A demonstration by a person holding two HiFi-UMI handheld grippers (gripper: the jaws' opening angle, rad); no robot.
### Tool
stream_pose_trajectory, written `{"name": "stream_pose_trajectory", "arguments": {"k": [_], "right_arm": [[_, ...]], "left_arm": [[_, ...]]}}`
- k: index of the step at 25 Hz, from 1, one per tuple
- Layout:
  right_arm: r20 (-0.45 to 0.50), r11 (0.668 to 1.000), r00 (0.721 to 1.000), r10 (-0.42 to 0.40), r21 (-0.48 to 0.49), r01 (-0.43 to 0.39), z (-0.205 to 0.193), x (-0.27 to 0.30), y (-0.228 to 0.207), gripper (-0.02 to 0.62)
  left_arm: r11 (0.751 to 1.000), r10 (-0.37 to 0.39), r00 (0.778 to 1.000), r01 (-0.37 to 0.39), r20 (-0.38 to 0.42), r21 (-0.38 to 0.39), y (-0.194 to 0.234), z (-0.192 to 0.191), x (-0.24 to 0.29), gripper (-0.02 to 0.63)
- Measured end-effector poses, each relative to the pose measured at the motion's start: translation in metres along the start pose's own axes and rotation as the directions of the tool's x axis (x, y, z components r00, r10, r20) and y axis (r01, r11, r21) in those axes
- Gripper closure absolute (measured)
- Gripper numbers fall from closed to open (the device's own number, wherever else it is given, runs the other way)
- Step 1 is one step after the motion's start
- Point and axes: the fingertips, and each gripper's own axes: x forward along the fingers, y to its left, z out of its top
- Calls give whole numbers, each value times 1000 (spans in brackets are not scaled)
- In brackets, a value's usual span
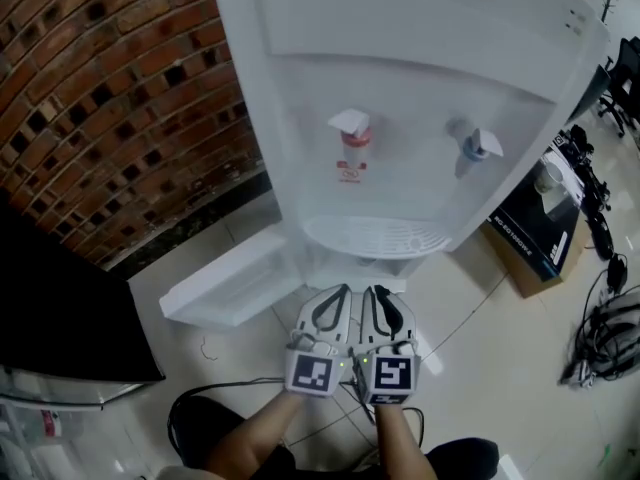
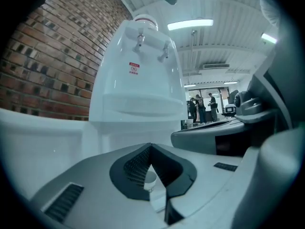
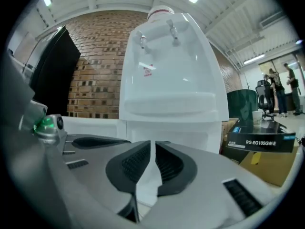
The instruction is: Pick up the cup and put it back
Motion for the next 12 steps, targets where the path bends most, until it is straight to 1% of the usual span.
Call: {"name": "stream_pose_trajectory", "arguments": {"k": [1,3,6,9,12], "right_arm": [[6,1000,1000,5,2,-5,8,-1,1,558],[12,1000,1000,14,-11,-14,25,-4,5,581],[2,999,1000,16,-47,-16,48,-12,9,588],[-12,999,1000,10,-49,-11,74,-22,10,589],[-31,999,999,21,-48,-22,108,-35,12,589]], "left_arm": [[1000,-10,1000,10,8,12,-1,7,0,612],[999,-23,999,23,23,29,-2,22,0,612],[999,-27,999,26,45,26,-2,53,-4,612],[999,-32,999,31,26,21,-5,83,-8,612],[1000,-28,999,28,36,15,-9,125,-11,612]]}}
